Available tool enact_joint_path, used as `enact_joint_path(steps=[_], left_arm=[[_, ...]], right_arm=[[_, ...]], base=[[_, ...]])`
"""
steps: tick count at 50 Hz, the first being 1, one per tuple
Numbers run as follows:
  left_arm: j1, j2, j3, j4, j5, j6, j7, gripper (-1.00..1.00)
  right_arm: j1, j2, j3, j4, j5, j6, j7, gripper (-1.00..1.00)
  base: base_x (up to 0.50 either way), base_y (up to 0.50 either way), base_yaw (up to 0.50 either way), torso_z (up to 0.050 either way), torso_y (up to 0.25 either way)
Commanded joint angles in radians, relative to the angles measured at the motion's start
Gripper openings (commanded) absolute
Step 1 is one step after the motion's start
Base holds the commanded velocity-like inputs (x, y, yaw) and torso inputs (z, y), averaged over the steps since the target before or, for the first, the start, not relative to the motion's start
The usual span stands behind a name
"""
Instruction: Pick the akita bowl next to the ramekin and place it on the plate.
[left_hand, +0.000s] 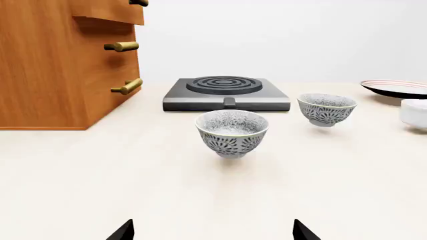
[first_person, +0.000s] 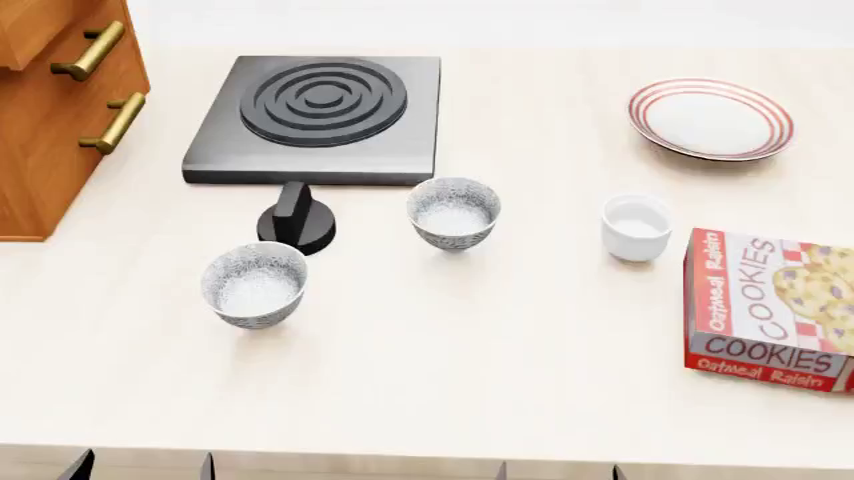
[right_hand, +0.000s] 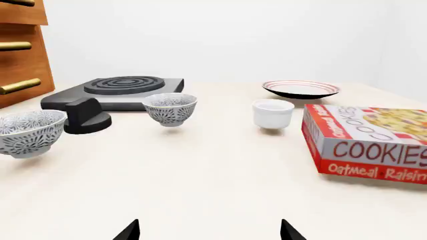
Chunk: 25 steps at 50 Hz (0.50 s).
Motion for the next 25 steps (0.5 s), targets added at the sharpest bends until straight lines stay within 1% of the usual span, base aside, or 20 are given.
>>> enact_joint_path(steps=[1,17,19,20,21,23,25], left_arm=[[0.0,-0.016,0.02,-0.001,-0.013,0.0,-0.019,1.0],[0.0,-0.057,0.068,0.001,-0.037,-0.002,-0.074,1.0],[0.0,-0.057,0.068,0.001,-0.037,-0.002,-0.074,1.0],[0.002,-0.018,0.022,0.0,0.008,0.002,-0.031,1.0],[-0.012,-0.018,0.016,-0.007,-0.022,-0.012,-0.032,1.0],[-0.011,-0.028,0.029,-0.007,-0.003,-0.004,-0.058,1.0],[0.009,-0.037,0.038,0.018,-0.008,-0.004,-0.06,1.0]], right_arm=[[-0.003,0.016,-0.022,-0.005,0.018,0.001,0.015,1.0],[-0.001,0.056,-0.064,-0.007,0.063,0.014,0.06,1.0],[-0.001,0.056,-0.064,-0.007,0.063,0.014,0.06,1.0],[-0.005,0.014,-0.014,-0.01,0.02,0.012,0.012,1.0],[0.002,0.022,-0.021,0.0,-0.003,0.008,0.035,1.0],[0.007,0.024,-0.016,0.021,0.032,0.025,0.039,1.0],[-0.008,0.033,-0.041,0.008,0.012,0.007,0.048,1.0]], base=[[0.0,0.0,0.0,0.0,0.0],[0.0,0.0,0.0,0.0,0.0],[0.0,0.0,0.0,0.0,0.0],[0.0,0.0,0.0,0.0,0.0],[0.0,0.0,0.0,0.0,0.0],[0.0,0.0,0.0,0.0,0.0],[0.0,0.0,0.0,0.0,0.0]])
